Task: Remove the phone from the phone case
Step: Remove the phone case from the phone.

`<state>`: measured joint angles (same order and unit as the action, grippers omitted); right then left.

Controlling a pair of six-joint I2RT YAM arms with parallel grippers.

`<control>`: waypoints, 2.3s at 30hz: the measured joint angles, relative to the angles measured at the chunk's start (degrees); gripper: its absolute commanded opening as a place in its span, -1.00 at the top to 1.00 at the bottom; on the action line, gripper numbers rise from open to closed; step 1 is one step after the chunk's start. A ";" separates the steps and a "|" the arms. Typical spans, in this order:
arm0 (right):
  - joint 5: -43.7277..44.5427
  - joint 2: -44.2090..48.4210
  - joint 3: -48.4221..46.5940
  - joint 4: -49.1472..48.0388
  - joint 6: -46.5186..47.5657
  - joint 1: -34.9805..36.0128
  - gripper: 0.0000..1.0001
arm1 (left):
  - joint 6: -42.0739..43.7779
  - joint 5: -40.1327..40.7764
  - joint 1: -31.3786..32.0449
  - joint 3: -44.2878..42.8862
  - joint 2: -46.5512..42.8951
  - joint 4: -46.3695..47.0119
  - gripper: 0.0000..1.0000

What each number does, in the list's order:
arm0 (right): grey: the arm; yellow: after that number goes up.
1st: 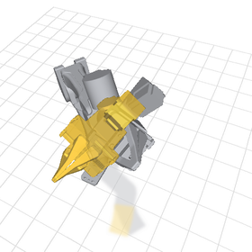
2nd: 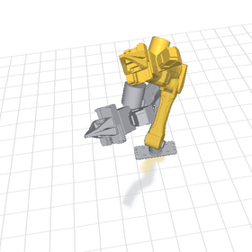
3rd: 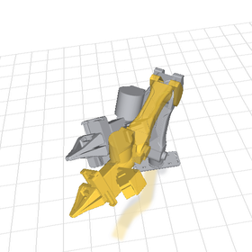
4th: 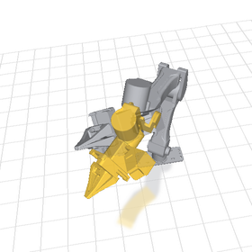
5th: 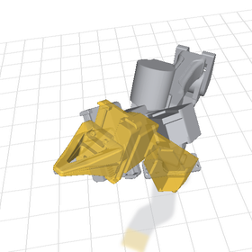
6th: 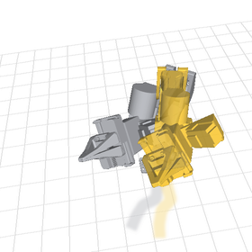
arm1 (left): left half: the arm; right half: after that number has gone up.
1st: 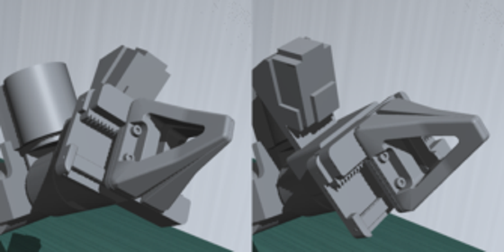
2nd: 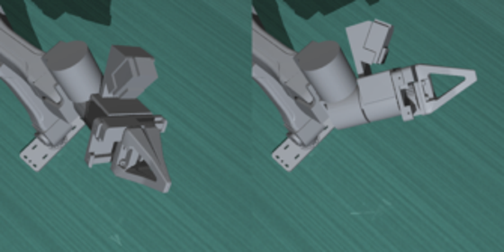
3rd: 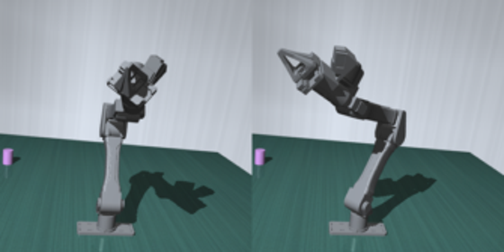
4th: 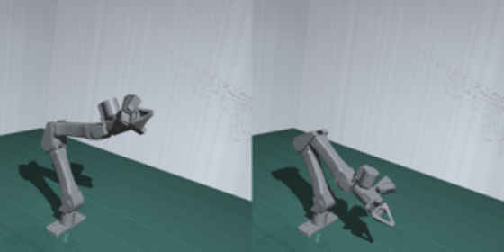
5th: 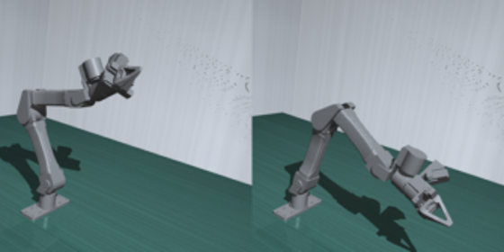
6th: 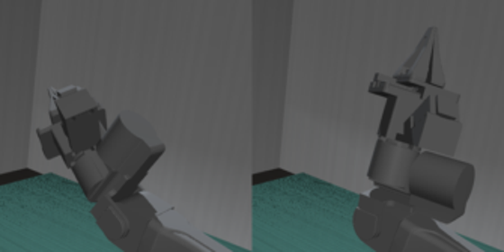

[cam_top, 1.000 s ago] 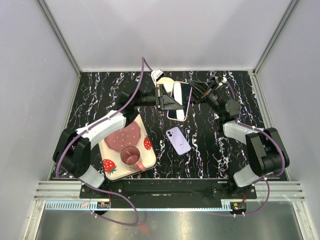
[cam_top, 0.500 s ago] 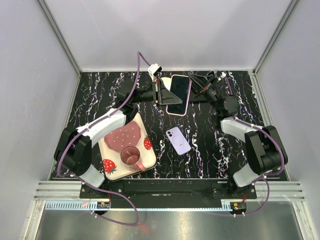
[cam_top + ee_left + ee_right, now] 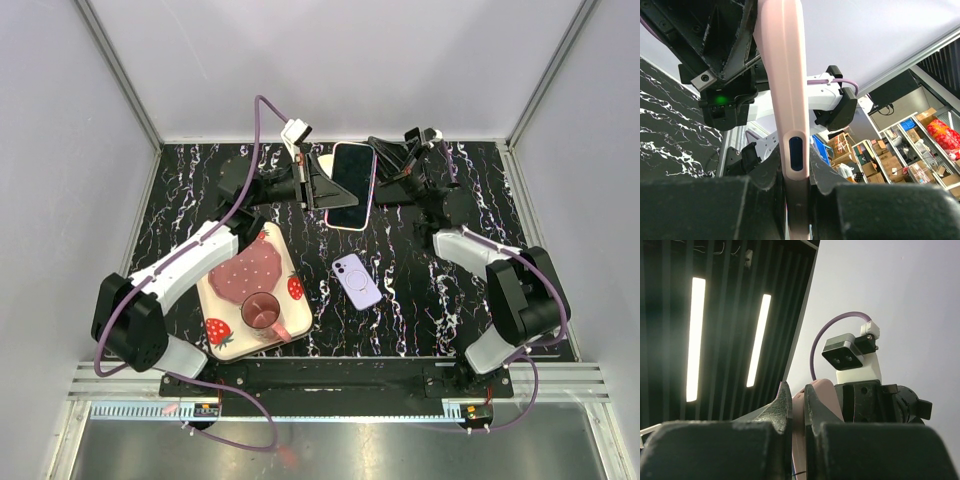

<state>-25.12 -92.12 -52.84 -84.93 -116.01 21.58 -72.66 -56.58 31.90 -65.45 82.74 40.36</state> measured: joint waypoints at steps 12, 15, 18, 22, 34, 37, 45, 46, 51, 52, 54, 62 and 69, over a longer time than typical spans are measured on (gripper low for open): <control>0.17 2.80 7.58 -0.96 3.17 -0.24 1.00 | -2.01 -2.67 0.52 -0.55 -0.81 -5.01 1.00; 0.76 5.92 10.36 3.43 8.76 -0.39 1.00 | -2.38 -3.06 0.55 -0.55 -0.96 -8.22 1.00; 1.70 10.10 11.41 11.61 16.11 -0.55 0.79 | -1.75 -2.78 0.55 -0.55 -1.07 -10.54 1.00; 2.71 16.33 11.17 23.47 26.43 -0.52 0.32 | -1.01 -2.51 0.72 -0.55 -1.95 -12.66 1.00; 0.00 19.91 13.35 31.08 40.28 -1.38 0.10 | -2.10 -2.58 1.33 -0.55 -2.64 -16.20 1.00; -2.32 17.27 15.04 25.57 39.52 -1.97 0.12 | -2.40 -2.67 1.27 -0.55 -2.64 -18.25 1.00; -7.34 10.86 18.73 11.10 33.16 -3.21 0.10 | -2.82 -4.46 1.27 -0.55 -1.22 -21.49 1.00; -8.04 10.38 18.88 9.97 32.04 -3.41 0.10 | -2.78 -4.81 1.27 -0.55 -0.98 -21.46 1.00; -11.23 9.09 19.39 4.26 25.51 -3.78 0.10 | -1.51 -7.13 1.27 -0.55 0.37 -19.74 1.00; -12.04 9.09 19.43 3.48 23.93 -3.80 0.10 | -0.94 -7.67 1.27 -0.55 0.61 -19.02 1.00; -13.27 9.22 19.41 2.58 21.77 -3.80 0.12 | 0.28 -8.59 1.27 -0.55 0.92 -17.62 1.00; -16.11 17.38 18.64 18.01 28.09 -3.80 0.16 | 4.87 -11.85 1.03 -0.94 2.71 -15.37 1.00; -16.68 25.70 11.69 41.70 44.50 -3.78 0.75 | 4.20 -14.19 0.42 -2.34 4.87 -7.74 1.00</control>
<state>-41.80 -66.41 -41.15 -43.22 -71.50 17.80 -68.47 -70.76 32.32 -67.79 87.61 32.62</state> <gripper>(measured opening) 0.388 0.180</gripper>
